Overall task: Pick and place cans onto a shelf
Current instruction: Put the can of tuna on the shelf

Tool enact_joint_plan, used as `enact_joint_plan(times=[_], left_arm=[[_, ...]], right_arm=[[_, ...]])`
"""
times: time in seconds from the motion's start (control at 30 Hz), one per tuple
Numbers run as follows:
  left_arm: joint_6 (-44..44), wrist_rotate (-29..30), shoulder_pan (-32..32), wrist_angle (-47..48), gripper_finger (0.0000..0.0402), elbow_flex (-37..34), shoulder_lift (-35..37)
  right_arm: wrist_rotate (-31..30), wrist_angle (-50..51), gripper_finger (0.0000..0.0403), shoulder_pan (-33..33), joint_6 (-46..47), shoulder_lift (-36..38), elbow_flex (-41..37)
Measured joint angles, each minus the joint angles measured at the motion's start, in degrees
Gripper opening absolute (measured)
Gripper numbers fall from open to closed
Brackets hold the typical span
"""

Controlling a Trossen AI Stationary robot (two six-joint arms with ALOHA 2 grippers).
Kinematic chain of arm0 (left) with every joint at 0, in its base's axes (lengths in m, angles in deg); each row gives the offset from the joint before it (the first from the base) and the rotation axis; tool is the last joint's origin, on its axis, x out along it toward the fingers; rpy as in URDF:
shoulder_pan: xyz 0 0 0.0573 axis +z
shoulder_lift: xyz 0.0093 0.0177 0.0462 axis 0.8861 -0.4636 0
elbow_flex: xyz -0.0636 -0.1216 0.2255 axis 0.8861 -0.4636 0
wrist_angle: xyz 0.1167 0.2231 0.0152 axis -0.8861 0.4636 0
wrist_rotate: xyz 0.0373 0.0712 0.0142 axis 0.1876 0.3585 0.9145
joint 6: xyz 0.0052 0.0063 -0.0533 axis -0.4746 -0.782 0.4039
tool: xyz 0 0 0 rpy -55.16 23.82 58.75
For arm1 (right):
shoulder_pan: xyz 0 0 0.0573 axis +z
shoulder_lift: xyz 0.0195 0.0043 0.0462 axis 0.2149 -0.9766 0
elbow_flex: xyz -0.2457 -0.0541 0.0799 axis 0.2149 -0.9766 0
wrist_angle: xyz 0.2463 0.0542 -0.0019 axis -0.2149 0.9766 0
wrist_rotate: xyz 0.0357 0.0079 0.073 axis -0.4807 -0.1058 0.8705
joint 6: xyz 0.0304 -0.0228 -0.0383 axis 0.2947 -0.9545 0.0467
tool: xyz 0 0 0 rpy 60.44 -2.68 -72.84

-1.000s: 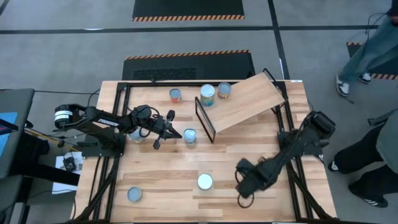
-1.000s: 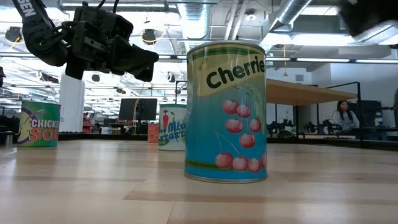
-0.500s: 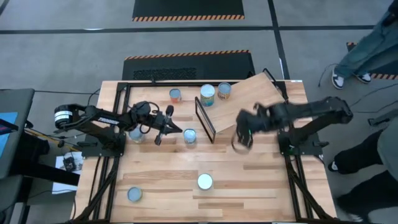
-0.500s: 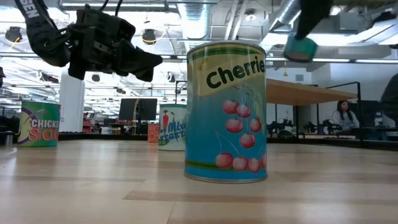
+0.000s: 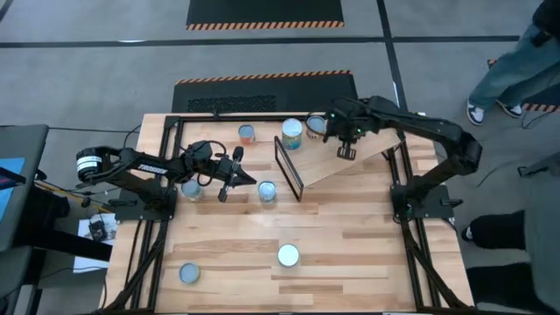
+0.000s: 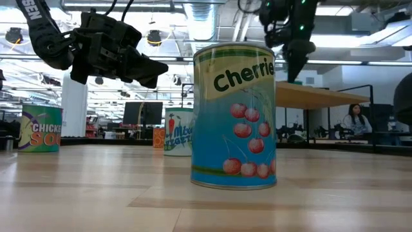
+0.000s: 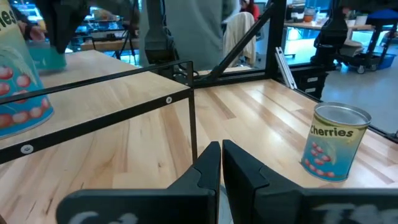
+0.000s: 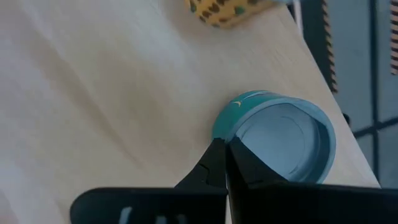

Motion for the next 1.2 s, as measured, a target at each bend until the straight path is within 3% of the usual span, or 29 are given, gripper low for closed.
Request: enact_joint_plan(times=[0.53, 0.93, 1.2], left_arm=[[-0.19, 0.11, 0.00, 0.22, 0.0006, 0.00, 0.00], [-0.16, 0.24, 0.00, 0.22, 0.0006, 0.00, 0.00], [-0.14, 0.22, 0.00, 0.22, 0.0006, 0.00, 0.00]], right_arm=[[2.42, -7.09, 0.0007, -4.10, -10.03, -1.33, 0.00], [2.39, -8.13, 0.0040, -4.10, -10.22, -1.33, 0.00], [3.47, -8.20, 0.0035, -4.01, -9.81, -2.36, 0.00]])
